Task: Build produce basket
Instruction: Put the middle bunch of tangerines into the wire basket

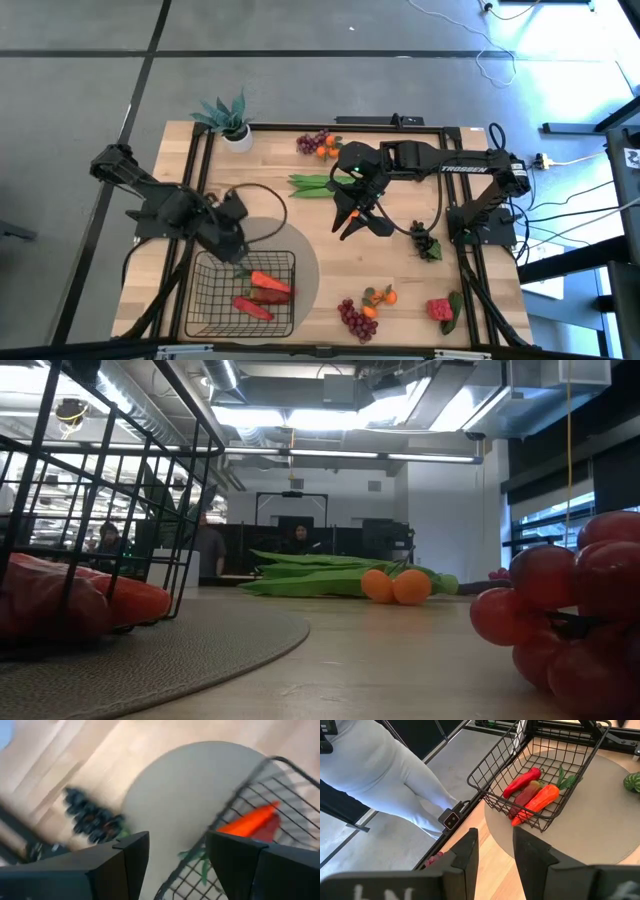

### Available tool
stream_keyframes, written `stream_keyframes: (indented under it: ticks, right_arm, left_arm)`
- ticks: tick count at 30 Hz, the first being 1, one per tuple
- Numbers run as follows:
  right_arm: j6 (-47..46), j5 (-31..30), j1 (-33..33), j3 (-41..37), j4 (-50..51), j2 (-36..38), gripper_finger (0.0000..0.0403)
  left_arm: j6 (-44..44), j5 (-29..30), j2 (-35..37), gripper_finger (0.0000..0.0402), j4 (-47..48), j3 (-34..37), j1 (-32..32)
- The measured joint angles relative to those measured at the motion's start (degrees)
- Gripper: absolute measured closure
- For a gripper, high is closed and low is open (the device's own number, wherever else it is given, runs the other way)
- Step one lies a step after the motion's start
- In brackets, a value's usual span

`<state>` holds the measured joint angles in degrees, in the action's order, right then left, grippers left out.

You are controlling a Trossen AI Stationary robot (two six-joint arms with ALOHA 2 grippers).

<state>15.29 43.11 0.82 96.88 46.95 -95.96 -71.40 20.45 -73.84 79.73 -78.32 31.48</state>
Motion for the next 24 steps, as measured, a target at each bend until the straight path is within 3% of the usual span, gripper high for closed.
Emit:
stream_keyframes:
  ticks: [6,11,14,21,24]
  right_arm:
    - [0.0,0.0,0.0,0.0,-0.17,0.0,0.0295]
    - [-4.47,-0.72,0.0,0.0,-1.31,0.0,0.0295]
    - [-11.76,-7.67,-0.02,0.0,-1.24,0.01,0.0295]
    - [-31.29,-30.43,0.0,0.0,7.65,-0.24,0.0295]
    - [-38.63,-36.21,0.45,-0.72,11.15,-0.69,0.0295]
  left_arm:
    - [-10.38,-0.44,0.02,0.0221,5.8,0.0,-2.76]
    - [-9.12,-0.24,0.02,0.0221,5.65,0.0,-5.18]
    - [-7.15,-0.02,0.02,0.0221,5.62,0.0,-6.44]
    - [0.16,-0.02,0.02,0.0221,5.57,0.01,-8.42]
    - [1.84,-0.11,0.02,0.0221,5.54,0.02,-8.89]
